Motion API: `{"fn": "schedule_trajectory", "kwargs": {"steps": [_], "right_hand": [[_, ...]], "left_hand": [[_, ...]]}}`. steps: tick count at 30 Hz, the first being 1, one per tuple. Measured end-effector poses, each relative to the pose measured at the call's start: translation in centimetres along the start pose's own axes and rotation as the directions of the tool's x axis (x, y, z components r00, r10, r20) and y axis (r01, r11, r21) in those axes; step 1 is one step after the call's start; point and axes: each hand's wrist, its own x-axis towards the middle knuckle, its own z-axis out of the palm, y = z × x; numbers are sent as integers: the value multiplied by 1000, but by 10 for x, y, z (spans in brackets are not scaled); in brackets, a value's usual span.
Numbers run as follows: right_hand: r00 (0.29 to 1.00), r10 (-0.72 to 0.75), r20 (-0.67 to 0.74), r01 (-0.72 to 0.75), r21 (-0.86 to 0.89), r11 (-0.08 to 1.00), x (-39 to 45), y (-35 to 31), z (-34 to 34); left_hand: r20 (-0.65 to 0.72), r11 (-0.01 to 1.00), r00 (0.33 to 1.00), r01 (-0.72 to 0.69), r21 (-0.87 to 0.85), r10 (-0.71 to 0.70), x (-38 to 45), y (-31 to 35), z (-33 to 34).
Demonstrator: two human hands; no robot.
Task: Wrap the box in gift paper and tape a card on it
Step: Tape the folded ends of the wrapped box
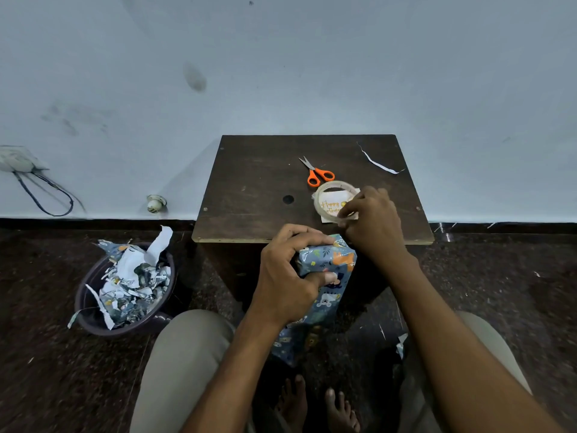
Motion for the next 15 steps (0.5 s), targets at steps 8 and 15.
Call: {"fn": "schedule_trajectory", "kwargs": {"steps": [8, 15], "right_hand": [[989, -15, 146, 14, 5, 1000, -2, -1, 4], [998, 46, 34, -57, 477, 877, -8, 3, -14]], "left_hand": [[14, 999, 1000, 21, 24, -22, 1, -2, -2], [24, 998, 1000, 22, -55, -21, 3, -3, -5]]}}
